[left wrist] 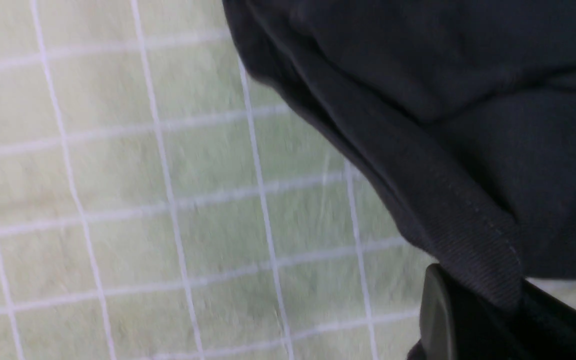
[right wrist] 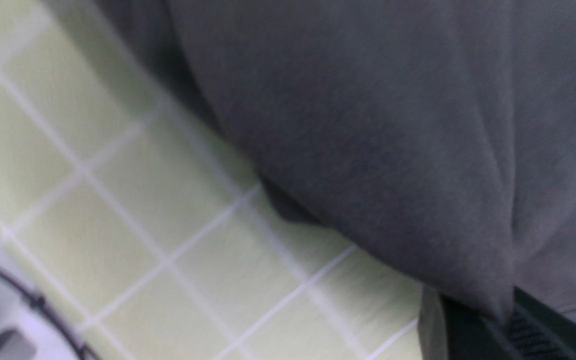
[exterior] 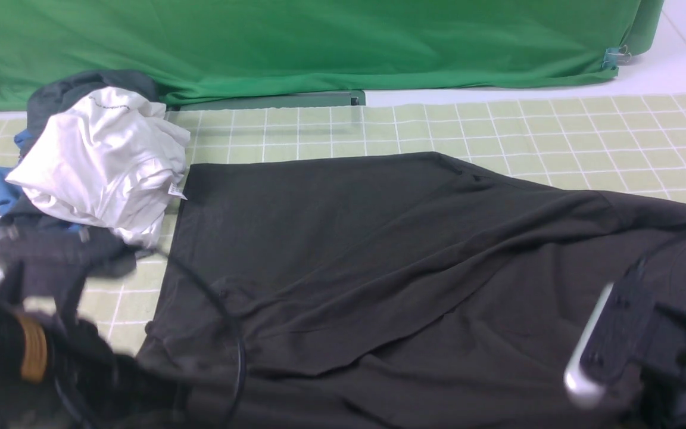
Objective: Fold a long-sleeved shirt over a green coffee tablecloth.
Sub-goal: 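Fold the black garment in half by bringing its near edge over to the far edge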
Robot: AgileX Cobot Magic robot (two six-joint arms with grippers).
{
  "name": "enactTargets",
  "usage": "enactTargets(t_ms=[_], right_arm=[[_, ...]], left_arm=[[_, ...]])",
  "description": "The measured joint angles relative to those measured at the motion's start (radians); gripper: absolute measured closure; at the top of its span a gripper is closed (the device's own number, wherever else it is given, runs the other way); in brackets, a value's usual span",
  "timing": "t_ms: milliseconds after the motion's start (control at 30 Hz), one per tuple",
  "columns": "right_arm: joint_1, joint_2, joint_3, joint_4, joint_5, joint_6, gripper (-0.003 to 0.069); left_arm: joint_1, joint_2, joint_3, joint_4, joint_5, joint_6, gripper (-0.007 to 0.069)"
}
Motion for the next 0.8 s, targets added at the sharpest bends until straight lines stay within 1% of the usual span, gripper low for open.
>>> enactTargets(t_ms=[33,67,100,133,167,200,267,367,400,467,500,600,700,800], right_arm=[[0.0,0.0,-0.004,-0.002,0.0,0.0,0.0632],[0.0,0.004,-0.041,-0.02,0.003,0.0,0.0632],[0.0,0.004,-0.044,-0.022,0.003,0.0,0.0632],[0.0,0.02,-0.08,-0.044,0.005,0.0,0.0632],[0.0,0.021,-0.08,-0.044,0.005,0.0,0.0632],[0.0,0.04,-0.112,-0.061,0.008,0.0,0.0633],[0.0,0.072,-0.149,-0.084,0.01,0.0,0.0636],[0.0,0.15,-0.219,-0.123,0.01,0.001,0.0636],[0.0,0.171,-0.242,-0.133,0.01,0.001,0.0636],[-0.001,0.203,-0.266,-0.147,0.01,0.001,0.0636],[-0.013,0.246,-0.312,-0.153,0.009,0.001,0.0636],[-0.043,0.304,-0.37,-0.157,0.005,0.001,0.0636],[-0.118,0.391,-0.458,-0.154,-0.012,0.0,0.0637],[-0.184,0.461,-0.533,-0.124,-0.028,-0.023,0.0637]], left_arm=[[0.004,0.001,-0.004,0.0,-0.002,0.0,0.0607],[0.038,0.017,-0.033,0.006,-0.014,0.007,0.0607],[0.048,0.022,-0.04,0.006,-0.016,0.009,0.0607],[0.095,0.042,-0.06,0.006,-0.039,0.024,0.0607],[0.102,0.046,-0.065,0.006,-0.042,0.027,0.0607],[0.152,0.069,-0.083,-0.006,-0.069,0.055,0.0607],[0.231,0.11,-0.109,-0.048,-0.103,0.116,0.0607],[0.35,0.192,-0.159,-0.172,-0.16,0.237,0.0607],[0.376,0.214,-0.171,-0.209,-0.173,0.263,0.0607],[0.412,0.25,-0.189,-0.238,-0.19,0.293,0.0607],[0.459,0.305,-0.217,-0.27,-0.207,0.316,0.0607],[0.499,0.363,-0.256,-0.293,-0.219,0.332,0.0607],[0.532,0.463,-0.331,-0.328,-0.237,0.366,0.0607],[0.533,0.526,-0.387,-0.339,-0.259,0.373,0.0607]])
